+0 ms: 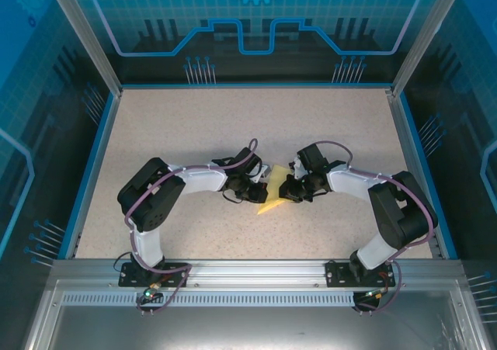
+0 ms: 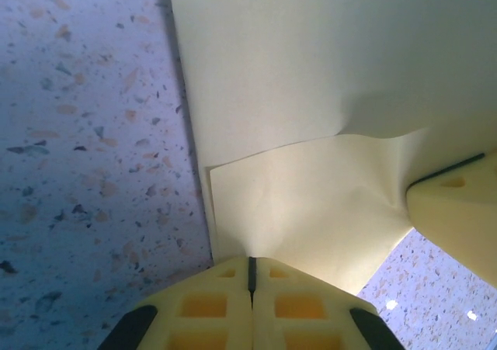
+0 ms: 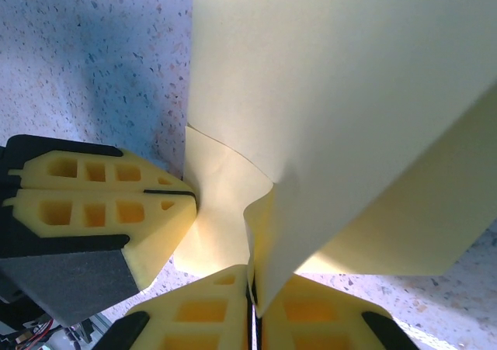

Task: Fold a paper plane with a square sheet of paper (pick it up from the middle)
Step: Fourth fold the wing at the center of the table.

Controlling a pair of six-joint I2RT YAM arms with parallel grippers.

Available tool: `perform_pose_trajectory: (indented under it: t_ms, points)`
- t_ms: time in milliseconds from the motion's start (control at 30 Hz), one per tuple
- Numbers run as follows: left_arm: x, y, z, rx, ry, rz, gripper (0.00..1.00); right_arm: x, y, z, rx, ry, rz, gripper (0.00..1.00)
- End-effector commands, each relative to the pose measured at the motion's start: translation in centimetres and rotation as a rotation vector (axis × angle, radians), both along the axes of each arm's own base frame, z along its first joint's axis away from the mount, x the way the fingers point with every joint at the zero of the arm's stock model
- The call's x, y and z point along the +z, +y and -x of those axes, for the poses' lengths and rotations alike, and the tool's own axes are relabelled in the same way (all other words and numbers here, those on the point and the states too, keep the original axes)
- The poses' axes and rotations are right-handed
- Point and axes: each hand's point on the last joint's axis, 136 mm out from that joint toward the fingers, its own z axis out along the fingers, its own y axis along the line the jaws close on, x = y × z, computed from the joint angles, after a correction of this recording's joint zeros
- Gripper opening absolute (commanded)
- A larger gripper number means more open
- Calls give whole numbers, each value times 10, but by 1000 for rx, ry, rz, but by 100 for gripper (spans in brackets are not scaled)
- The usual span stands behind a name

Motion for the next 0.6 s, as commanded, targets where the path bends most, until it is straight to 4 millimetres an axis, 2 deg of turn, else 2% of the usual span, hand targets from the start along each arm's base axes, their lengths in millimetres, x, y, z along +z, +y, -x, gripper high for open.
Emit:
perform_pose_trajectory:
  t_ms: [0, 167, 567]
  points:
    - [3, 2, -5, -8, -21, -3, 4, 8, 1, -3, 7, -1, -15, 11]
    - [-1, 5, -6, -1, -23, -16, 2, 9, 1, -4, 9, -4, -19, 11]
    - [-20, 7, -3, -14, 6, -39, 0, 20, 19, -14, 21, -16, -77, 15]
